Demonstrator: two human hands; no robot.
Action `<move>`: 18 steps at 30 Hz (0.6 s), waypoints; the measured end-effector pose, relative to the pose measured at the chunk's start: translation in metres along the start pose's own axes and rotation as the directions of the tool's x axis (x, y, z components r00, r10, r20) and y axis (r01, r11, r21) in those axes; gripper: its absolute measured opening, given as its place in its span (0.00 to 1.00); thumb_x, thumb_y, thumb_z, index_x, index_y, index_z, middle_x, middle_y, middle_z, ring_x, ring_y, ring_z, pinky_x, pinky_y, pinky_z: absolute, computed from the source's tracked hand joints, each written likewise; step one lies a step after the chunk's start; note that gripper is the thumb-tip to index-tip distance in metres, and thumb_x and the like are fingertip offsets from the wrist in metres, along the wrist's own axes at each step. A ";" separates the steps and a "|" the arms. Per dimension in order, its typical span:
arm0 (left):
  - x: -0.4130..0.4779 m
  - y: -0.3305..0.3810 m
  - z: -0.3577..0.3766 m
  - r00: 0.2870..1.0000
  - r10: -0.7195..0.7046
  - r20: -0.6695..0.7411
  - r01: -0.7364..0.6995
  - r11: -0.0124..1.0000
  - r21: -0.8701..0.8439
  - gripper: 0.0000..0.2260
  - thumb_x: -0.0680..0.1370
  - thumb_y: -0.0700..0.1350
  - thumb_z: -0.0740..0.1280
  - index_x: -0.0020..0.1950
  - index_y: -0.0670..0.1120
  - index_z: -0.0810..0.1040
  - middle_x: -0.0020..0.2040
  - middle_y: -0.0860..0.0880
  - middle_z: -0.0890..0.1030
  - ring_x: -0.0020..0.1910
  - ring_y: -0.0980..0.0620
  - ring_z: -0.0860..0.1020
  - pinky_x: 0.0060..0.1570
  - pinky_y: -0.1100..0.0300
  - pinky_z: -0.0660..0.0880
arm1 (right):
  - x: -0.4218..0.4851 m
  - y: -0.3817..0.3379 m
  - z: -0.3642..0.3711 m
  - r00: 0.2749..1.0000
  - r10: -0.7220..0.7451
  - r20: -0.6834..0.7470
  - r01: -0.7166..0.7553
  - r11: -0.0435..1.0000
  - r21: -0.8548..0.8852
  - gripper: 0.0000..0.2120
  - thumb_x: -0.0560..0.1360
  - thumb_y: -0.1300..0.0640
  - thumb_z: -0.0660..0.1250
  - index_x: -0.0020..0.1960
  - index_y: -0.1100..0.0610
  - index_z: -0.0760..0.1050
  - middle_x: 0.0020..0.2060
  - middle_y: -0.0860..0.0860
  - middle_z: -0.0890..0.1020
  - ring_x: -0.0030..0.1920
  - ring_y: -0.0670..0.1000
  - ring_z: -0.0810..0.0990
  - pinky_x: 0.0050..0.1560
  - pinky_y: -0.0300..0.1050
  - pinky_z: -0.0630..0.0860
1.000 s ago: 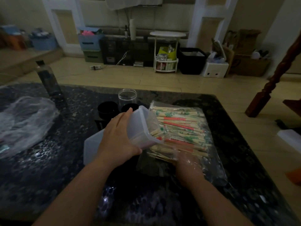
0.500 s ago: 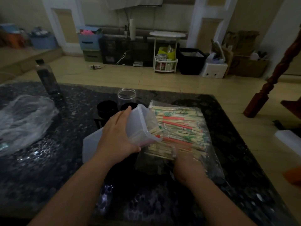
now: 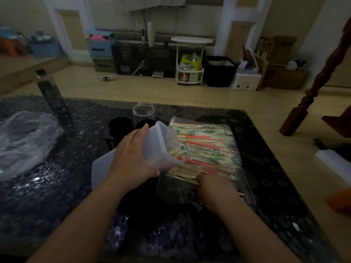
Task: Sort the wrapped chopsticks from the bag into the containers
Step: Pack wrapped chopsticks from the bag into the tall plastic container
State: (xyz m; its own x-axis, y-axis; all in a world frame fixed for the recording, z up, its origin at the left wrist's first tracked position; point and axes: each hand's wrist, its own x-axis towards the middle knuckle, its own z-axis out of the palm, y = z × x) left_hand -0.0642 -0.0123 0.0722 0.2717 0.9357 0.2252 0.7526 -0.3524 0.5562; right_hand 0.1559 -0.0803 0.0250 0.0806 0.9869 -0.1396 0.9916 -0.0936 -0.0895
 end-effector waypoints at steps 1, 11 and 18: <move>0.000 0.000 0.000 1.000 0.001 0.001 -0.001 1.000 -0.001 0.59 0.59 0.52 0.83 0.79 0.57 0.48 0.77 0.54 0.57 0.74 0.54 0.54 0.71 0.53 0.57 | -0.002 -0.002 -0.004 1.000 -0.018 -0.019 0.017 1.000 -0.017 0.13 0.76 0.51 0.64 0.59 0.51 0.78 0.56 0.54 0.81 0.57 0.58 0.80 0.54 0.48 0.76; 0.000 -0.002 -0.003 1.000 -0.010 -0.030 0.010 1.000 -0.004 0.58 0.58 0.50 0.83 0.79 0.57 0.49 0.77 0.54 0.57 0.75 0.54 0.55 0.71 0.53 0.58 | -0.025 -0.016 -0.068 0.966 -0.194 -0.173 0.171 0.975 -0.140 0.11 0.74 0.47 0.63 0.52 0.50 0.78 0.46 0.50 0.82 0.50 0.56 0.81 0.41 0.44 0.67; 0.000 -0.002 0.001 1.000 0.013 0.008 -0.012 0.998 -0.066 0.59 0.55 0.76 0.71 0.79 0.59 0.49 0.77 0.56 0.56 0.75 0.56 0.54 0.71 0.56 0.54 | -0.025 -0.007 -0.066 0.622 -0.231 -0.748 0.290 0.956 -0.054 0.17 0.73 0.47 0.63 0.29 0.53 0.72 0.24 0.49 0.74 0.26 0.55 0.72 0.29 0.41 0.53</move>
State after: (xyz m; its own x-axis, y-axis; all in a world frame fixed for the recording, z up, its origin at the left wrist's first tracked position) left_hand -0.0647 -0.0120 0.0704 0.2863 0.9312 0.2258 0.7079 -0.3644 0.6050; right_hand 0.1540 -0.0959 0.0940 -0.1026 0.7338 0.6716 0.9764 0.2034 -0.0731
